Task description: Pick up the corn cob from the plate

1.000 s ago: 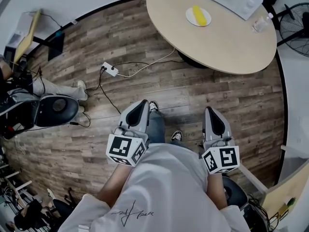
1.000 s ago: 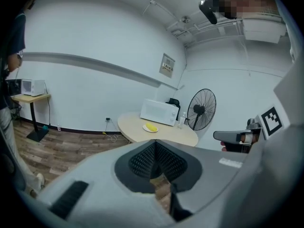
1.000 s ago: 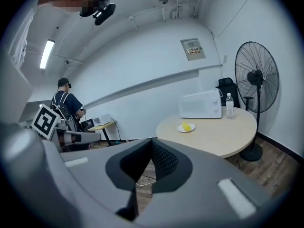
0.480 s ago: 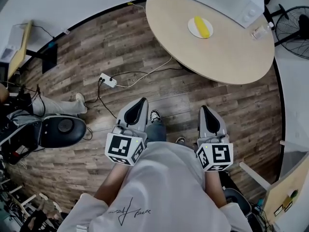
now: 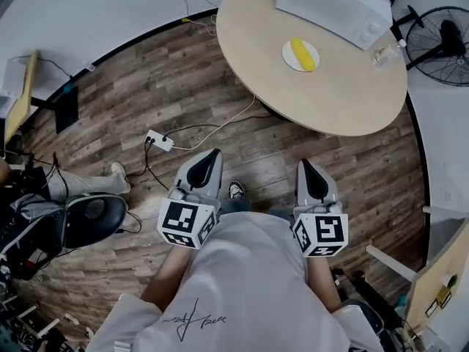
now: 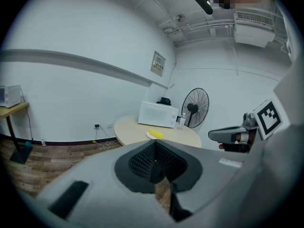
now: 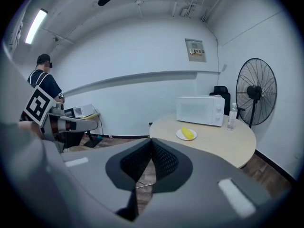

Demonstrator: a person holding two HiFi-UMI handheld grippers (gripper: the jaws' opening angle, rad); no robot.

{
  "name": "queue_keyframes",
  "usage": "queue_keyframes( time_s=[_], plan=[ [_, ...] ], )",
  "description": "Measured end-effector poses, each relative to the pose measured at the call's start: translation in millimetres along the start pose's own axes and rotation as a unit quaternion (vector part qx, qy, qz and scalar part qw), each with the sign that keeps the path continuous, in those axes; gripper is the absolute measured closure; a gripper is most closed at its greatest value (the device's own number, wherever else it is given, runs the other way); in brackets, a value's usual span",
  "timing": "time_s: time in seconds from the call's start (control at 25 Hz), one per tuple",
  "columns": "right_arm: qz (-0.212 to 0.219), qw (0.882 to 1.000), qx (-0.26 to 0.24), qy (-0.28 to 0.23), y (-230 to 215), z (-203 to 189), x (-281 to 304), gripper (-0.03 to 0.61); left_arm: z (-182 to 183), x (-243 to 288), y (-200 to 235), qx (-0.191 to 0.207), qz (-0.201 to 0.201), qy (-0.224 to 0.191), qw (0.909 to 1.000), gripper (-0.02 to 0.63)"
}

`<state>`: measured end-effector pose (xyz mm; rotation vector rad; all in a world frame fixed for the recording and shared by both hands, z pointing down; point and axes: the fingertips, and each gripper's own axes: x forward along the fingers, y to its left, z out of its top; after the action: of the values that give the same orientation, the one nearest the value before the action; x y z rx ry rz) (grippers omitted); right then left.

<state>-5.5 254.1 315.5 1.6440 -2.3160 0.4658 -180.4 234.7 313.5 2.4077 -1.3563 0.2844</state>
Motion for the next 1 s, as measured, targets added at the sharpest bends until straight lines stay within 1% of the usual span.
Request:
queue_keyframes(
  time_s=[0.2, 0.28, 0.4, 0.48, 0.6, 0.84, 1.0],
  plan=[
    [0.011, 1.0, 0.0, 0.007, 24, 0, 11, 0.569, 11, 7, 1, 0.008, -0.018, -0.007, 0.9998, 0.623],
    [0.01, 1.0, 0.003, 0.011, 25, 0, 15, 0.569, 8, 9, 2, 0.013, -0.024, 0.001, 0.9996, 0.623],
    [0.008, 1.0, 0.021, 0.012, 21, 2, 20, 0.569, -3, 14, 7, 0.016, -0.028, 0.024, 0.9992, 0.623],
    [0.003, 1.0, 0.029, 0.009, 16, 3, 23, 0.569, -7, 16, 10, 0.014, -0.029, 0.029, 0.9991, 0.623],
    [-0.003, 1.0, 0.029, 0.012, 6, 2, 29, 0.569, -9, 20, 12, 0.012, -0.027, 0.033, 0.999, 0.624],
    [0.0, 0.999, 0.032, 0.009, -8, 12, 54, 0.569, -9, 39, 14, 0.019, -0.035, 0.052, 0.9979, 0.624],
    [0.004, 0.999, 0.032, 0.005, -17, 26, 75, 0.569, 3, 57, 23, 0.018, -0.032, 0.056, 0.9977, 0.623]
  ],
)
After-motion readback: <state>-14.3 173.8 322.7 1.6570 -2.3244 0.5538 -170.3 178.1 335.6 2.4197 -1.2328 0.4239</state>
